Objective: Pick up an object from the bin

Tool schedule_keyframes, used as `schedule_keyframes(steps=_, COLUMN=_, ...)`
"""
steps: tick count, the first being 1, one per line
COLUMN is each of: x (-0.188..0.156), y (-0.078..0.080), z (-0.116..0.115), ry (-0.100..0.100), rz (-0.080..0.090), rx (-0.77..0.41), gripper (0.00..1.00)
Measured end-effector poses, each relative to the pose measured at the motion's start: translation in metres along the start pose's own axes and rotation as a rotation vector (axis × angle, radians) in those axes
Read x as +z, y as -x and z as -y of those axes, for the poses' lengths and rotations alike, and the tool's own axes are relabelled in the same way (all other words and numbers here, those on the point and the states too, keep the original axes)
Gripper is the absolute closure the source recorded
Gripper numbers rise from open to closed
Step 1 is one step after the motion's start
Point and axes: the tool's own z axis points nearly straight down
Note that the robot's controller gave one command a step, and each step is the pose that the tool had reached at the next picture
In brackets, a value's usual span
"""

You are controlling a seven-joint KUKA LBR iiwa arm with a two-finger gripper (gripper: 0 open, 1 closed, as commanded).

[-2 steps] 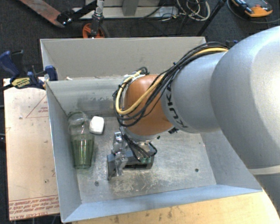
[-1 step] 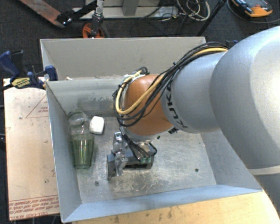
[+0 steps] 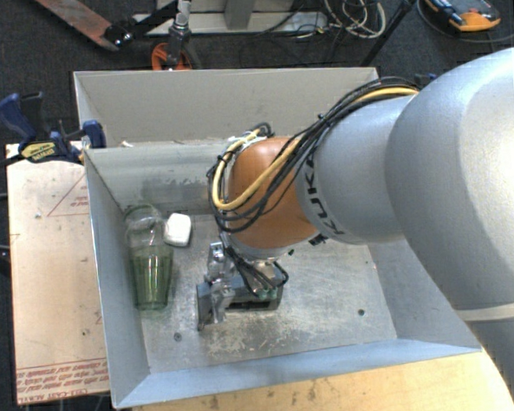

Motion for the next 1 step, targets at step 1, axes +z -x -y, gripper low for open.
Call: schedule_keyframes(steps=1, x=-0.0001, y=-0.0063, z=0.0025, ry=0.004, rz=0.006, rx=-0.082, gripper=1.00)
